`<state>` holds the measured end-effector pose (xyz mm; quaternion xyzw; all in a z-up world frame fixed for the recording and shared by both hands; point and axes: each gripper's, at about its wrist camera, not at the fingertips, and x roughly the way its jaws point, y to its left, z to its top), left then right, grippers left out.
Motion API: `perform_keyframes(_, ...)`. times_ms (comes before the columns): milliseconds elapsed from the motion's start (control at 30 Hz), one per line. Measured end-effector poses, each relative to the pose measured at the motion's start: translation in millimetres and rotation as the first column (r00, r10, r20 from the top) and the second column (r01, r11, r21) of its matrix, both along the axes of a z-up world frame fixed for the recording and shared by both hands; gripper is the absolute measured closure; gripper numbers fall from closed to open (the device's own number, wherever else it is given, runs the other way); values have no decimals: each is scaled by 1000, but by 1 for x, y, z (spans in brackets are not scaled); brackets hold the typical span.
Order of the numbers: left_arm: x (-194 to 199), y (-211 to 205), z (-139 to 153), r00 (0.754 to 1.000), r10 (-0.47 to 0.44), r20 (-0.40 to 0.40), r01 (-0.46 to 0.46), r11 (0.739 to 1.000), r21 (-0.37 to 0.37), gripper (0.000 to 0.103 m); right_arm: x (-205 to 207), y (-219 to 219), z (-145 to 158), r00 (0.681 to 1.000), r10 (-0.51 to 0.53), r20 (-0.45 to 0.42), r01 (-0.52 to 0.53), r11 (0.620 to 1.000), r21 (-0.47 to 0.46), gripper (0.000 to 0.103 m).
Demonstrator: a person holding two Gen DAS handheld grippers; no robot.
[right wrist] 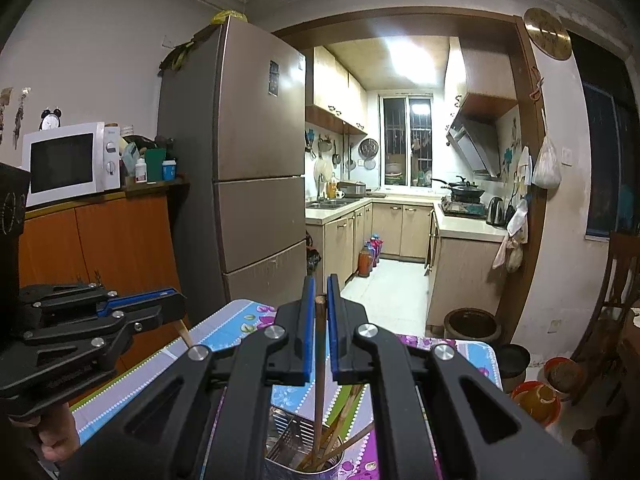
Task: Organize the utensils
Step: 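Open the left tool to release its chopstick into the holder while the right tool opens too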
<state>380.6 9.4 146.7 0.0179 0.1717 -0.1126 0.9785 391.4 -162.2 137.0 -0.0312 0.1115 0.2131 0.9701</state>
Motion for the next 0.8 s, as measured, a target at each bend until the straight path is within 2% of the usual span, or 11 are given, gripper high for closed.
perform_keyframes(400, 38, 12, -26, 997, 37, -71, -37, 999, 3, 94, 23, 9, -22, 997, -6, -80, 3, 1000, -30, 98)
perform_keyframes(433, 41, 14, -27, 996, 41, -73, -41, 999, 2, 92, 24, 9, -23, 997, -9, -81, 6, 999, -32, 98)
perform_keyframes(500, 43, 17, -29, 996, 52, -70, -51, 999, 3, 76, 26, 8, -24, 996, -18, -86, 15, 999, -36, 97)
perform_keyframes(800, 44, 24, -30, 996, 87, -14, -87, 996, -7, 59, 21, 0, -25, 997, -56, -55, 54, 998, -40, 80)
